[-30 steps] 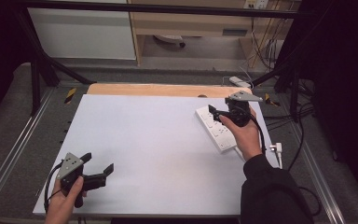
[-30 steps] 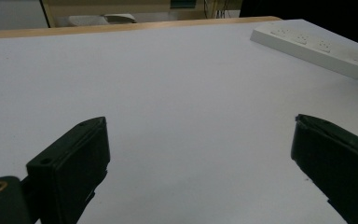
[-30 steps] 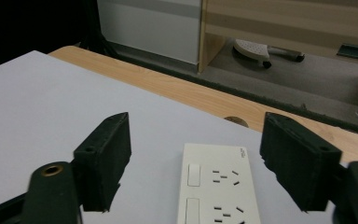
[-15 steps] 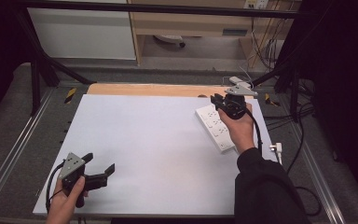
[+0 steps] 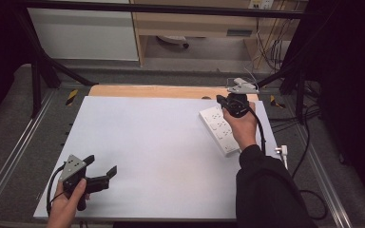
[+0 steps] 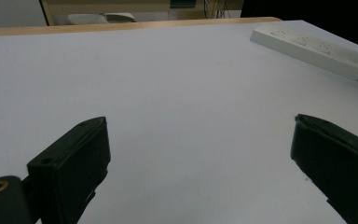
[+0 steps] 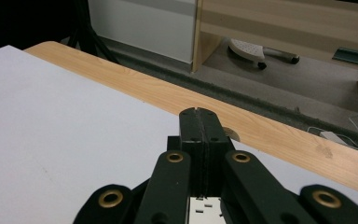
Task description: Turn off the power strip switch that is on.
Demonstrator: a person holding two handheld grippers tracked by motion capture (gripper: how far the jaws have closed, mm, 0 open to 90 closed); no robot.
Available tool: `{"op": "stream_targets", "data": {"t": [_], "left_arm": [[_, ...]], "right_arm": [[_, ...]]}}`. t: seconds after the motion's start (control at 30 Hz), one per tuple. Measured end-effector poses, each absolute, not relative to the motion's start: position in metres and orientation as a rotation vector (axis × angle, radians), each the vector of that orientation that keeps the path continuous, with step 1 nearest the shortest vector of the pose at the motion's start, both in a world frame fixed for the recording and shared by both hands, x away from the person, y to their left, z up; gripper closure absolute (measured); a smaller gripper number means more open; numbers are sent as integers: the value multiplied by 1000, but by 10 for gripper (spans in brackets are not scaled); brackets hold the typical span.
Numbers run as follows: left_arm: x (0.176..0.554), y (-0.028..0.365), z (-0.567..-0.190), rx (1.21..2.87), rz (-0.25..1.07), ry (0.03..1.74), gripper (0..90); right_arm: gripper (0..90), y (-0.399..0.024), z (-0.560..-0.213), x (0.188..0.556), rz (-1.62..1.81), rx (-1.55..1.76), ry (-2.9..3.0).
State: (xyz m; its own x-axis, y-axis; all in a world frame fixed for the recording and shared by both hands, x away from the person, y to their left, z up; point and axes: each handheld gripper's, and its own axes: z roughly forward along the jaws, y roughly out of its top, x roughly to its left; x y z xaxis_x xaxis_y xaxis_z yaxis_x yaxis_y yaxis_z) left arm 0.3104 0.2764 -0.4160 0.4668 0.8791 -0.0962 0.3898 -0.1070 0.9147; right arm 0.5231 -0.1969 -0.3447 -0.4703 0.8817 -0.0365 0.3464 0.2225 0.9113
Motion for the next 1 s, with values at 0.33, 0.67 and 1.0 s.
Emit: {"op": "stream_targets", "data": {"t": [0.33,0.67,1.0], "left_arm": [[310,275,-416,1710,608,1091,48],[310,275,-416,1717,606,1086,48],[310,274,-416,1719,607,1081,48]], "right_arm": [[900,-189,-346,532,1210,1142,1954],[900,-182,-348,541,1184,1155,1980],[900,-178,-356,552,1155,1191,1992]]}}
